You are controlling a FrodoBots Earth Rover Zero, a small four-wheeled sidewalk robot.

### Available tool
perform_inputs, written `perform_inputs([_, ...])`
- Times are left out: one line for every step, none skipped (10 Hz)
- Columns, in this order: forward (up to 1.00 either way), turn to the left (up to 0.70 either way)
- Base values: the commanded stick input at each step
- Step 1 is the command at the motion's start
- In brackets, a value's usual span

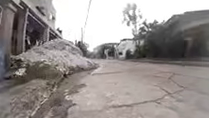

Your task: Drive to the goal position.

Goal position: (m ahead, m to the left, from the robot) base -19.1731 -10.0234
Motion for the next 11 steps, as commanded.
perform_inputs([0.26, -0.53])
perform_inputs([0.26, -0.53])
perform_inputs([0.26, -0.53])
perform_inputs([0.26, -0.53])
perform_inputs([0.26, -0.53])
perform_inputs([0.26, -0.53])
perform_inputs([0.26, -0.53])
perform_inputs([0.26, -0.53])
perform_inputs([0.26, -0.53])
perform_inputs([0.26, -0.53])
perform_inputs([0.26, -0.52])
